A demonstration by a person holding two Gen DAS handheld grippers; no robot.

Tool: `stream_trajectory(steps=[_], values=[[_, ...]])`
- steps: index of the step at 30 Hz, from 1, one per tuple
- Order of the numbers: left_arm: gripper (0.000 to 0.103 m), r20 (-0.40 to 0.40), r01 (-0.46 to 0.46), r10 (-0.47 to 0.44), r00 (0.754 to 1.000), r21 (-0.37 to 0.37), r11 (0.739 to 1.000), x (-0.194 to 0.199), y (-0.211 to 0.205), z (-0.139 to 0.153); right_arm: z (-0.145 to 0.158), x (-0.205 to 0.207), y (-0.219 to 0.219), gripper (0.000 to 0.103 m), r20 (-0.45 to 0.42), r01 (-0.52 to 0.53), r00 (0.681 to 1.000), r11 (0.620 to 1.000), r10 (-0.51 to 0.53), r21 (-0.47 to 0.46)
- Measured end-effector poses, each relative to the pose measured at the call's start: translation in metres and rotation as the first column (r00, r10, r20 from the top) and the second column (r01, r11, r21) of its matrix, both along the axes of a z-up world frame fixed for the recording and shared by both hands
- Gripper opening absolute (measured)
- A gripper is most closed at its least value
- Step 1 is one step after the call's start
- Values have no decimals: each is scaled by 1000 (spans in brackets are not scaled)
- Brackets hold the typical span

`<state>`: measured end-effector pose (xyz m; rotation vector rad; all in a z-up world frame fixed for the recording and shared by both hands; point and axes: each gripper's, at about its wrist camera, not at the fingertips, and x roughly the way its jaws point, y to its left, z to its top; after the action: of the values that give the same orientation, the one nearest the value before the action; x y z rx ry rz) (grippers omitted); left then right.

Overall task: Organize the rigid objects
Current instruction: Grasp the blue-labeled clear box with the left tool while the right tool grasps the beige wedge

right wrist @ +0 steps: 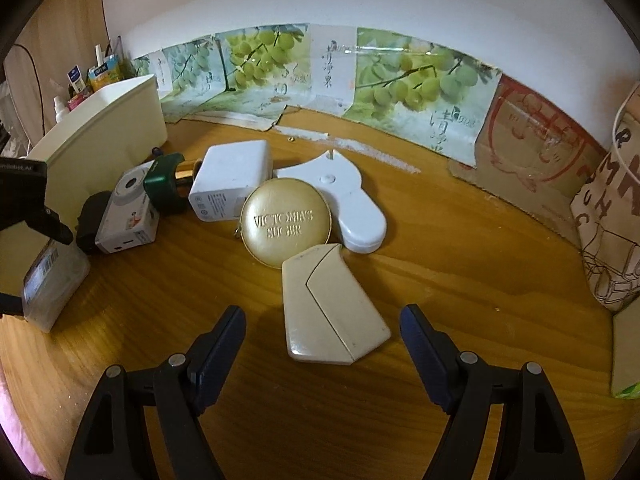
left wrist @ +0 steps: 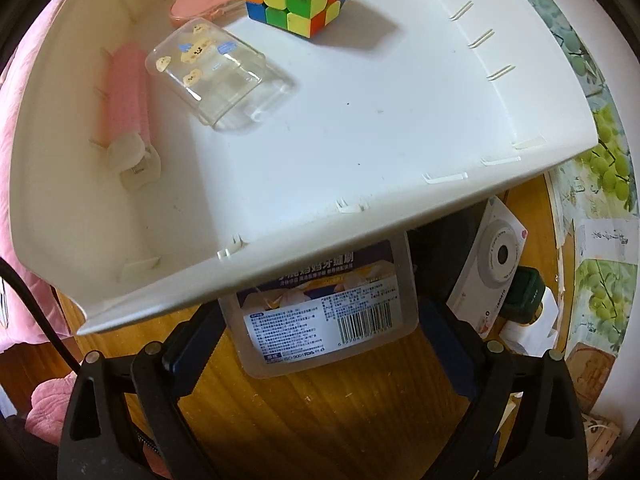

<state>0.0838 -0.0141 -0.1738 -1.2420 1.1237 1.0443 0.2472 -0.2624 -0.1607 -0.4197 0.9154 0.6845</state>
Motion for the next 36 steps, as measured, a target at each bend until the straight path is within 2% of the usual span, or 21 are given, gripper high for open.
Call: stream_trajectory(steps=[13, 19, 24, 36], values=[[99, 23, -62, 63, 998, -38, 997, 0, 13, -13, -4, 3, 2, 80, -18, -43, 999, 999, 44, 25], [98, 56, -78, 81, 995, -51, 996, -10, 14, -17, -2, 4, -1, 66, -4, -35, 999, 999, 35, 31], [96, 72, -86, 90, 993, -57, 995, -16, 10, -19, -1, 7, -7, 49, -2, -6, 1000, 999, 6, 44], [96, 76, -44, 51, 996, -86, 995, -23, 1, -20, 1, 5, -7, 49, -49, -10, 999, 998, 13, 58]])
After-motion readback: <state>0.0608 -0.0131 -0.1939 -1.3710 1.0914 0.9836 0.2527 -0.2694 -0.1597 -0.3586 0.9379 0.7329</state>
